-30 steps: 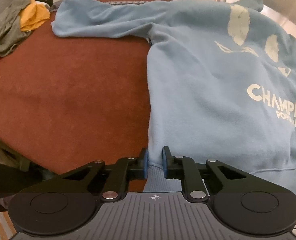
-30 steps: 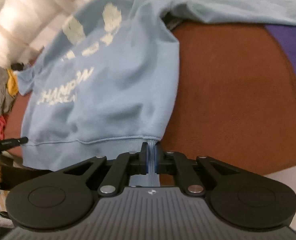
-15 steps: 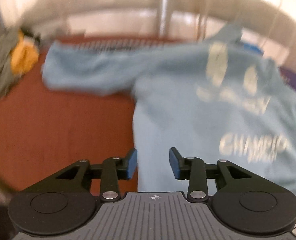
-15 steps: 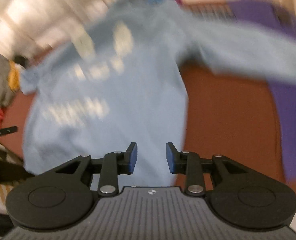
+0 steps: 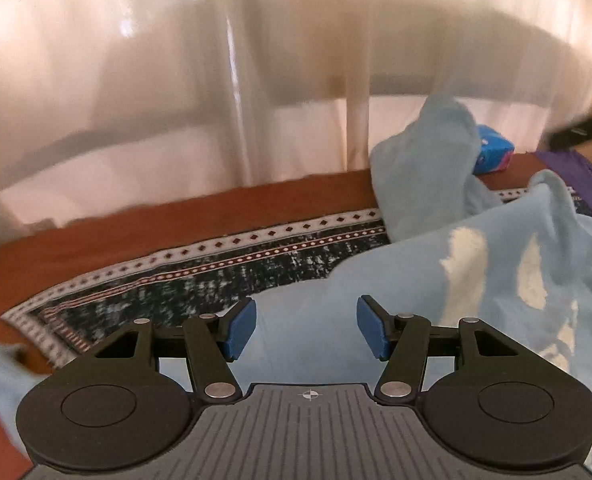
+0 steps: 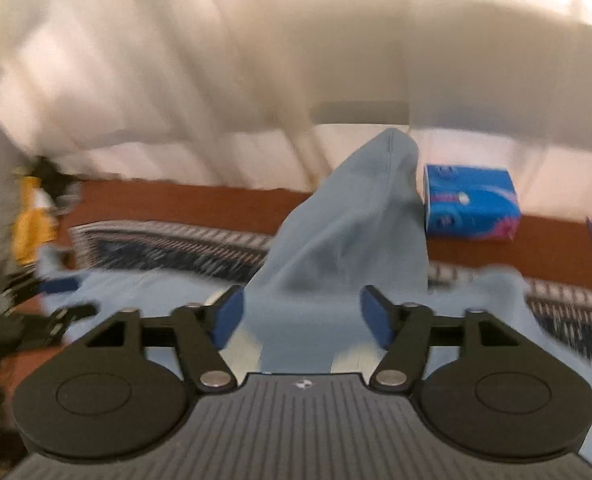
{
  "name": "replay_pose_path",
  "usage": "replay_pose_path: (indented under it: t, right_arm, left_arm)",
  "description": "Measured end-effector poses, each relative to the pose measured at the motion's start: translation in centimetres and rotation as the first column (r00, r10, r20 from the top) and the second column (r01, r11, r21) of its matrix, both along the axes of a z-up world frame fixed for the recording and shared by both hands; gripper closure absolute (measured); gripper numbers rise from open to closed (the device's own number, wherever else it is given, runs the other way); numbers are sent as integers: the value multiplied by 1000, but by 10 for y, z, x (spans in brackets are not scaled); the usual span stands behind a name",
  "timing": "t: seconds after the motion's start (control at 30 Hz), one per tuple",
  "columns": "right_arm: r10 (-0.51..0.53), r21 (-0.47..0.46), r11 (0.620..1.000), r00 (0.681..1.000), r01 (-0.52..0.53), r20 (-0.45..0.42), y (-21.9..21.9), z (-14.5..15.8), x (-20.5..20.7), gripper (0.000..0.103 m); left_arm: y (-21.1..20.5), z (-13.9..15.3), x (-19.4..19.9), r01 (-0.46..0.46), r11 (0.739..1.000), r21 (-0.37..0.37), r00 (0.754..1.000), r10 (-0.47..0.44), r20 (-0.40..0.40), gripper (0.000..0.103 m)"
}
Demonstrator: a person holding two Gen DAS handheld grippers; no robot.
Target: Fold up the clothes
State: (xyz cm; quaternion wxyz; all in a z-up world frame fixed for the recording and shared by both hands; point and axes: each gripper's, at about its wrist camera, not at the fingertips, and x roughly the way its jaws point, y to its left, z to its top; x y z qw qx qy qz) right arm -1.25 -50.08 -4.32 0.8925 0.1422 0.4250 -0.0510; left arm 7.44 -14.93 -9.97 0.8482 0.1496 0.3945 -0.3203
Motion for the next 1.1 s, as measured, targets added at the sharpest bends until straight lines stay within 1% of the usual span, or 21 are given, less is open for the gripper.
replay_pose_path:
  t: [0.07, 0.13, 0.2, 0.27, 0.3, 0.4, 0.47, 0.53, 0.57, 0.6, 0.63, 0.67, 0.7, 0.73, 0.77, 0.8, 0.83, 0.9, 0.97, 1.03, 1.1]
  right_arm:
    - [-56, -25, 998, 997, 54, -51, -8, -20, 43, 27]
    - [-120, -33, 992, 988, 118, -96, -18, -40, 77, 27]
    - [-170, -41, 985, 977, 166, -128, -30, -57, 98, 27]
    - [-200, -64, 979, 969, 192, -144, -39, -67, 117, 27]
    - [-210, -76, 977, 966, 200, -149, -43, -71, 125, 27]
    - [-207, -86, 977, 966, 195, -157, -50, -78, 146, 24]
    - [-191, -77, 981, 967, 180, -169, -51, -82, 156, 24]
    - [-170, -80, 984, 969, 158, -179, -50, -88, 165, 24]
    - [-153, -81, 987, 970, 140, -191, -48, -92, 170, 24]
    - [-131, -85, 990, 969, 115, -212, -45, -97, 174, 31]
    - [-99, -86, 993, 966, 81, -239, -41, -101, 177, 42]
    - [-73, -89, 995, 962, 51, -261, -37, -103, 179, 75]
    - [-56, -99, 995, 960, 30, -273, -33, -101, 179, 87]
    - [-39, -108, 994, 960, 10, -276, -29, -97, 179, 87]
    - [-25, -117, 993, 966, -5, -258, -26, -89, 177, 88]
    - [-13, -124, 992, 972, -17, -236, -23, -78, 175, 89]
    - [-2, -131, 991, 978, -26, -207, -20, -66, 172, 89]
    - [6, -144, 989, 993, -24, -121, -16, -36, 166, 89]
    - [0, -185, 983, 1000, -2, -15, -14, -5, 159, 90]
    - [-42, -218, 974, 993, 65, 109, -17, 20, 153, 90]
    - [-108, -226, 962, 971, 156, 211, -24, 32, 151, 90]
  left_arm:
    - [-1, -13, 22, 43, 999, 13, 998, -43, -36, 32]
    - [0, -25, 39, 80, 997, 22, 995, -78, -57, 30]
    - [6, -33, 53, 106, 994, 19, 991, -104, -80, 29]
    - [9, -39, 66, 133, 991, 8, 985, -131, -111, 28]
    - [10, -42, 73, 147, 989, 2, 981, -145, -127, 26]
    - [8, -55, 93, 174, 984, -23, 966, -175, -192, 24]
    - [8, -65, 104, 165, 985, -46, 954, -171, -245, 23]
    - [7, -74, 112, 150, 987, -66, 943, -162, -292, 24]
    - [7, -77, 113, 145, 987, -74, 938, -161, -306, 28]
    - [6, -79, 112, 150, 986, -73, 937, -166, -309, 38]
    - [5, -81, 110, 160, 985, -68, 936, -173, -306, 45]
    - [4, -82, 107, 168, 985, -49, 941, -175, -290, 69]
    - [3, -83, 103, 177, 984, -24, 948, -177, -266, 82]
    - [4, -83, 99, 182, 983, -12, 953, -180, -245, 85]
    - [6, -81, 97, 177, 984, -11, 957, -175, -231, 93]
    - [9, -78, 95, 164, 986, -22, 962, -165, -216, 97]
    - [14, -73, 93, 148, 988, -39, 968, -152, -199, 98]
    - [26, -61, 91, 96, 992, -78, 983, -107, -150, 99]
    - [37, -50, 93, 35, 992, -118, 993, -48, -108, 99]
    - [42, -49, 95, -20, 992, -124, 997, 10, -81, 99]
    - [45, -50, 97, -73, 990, -123, 996, 67, -58, 99]
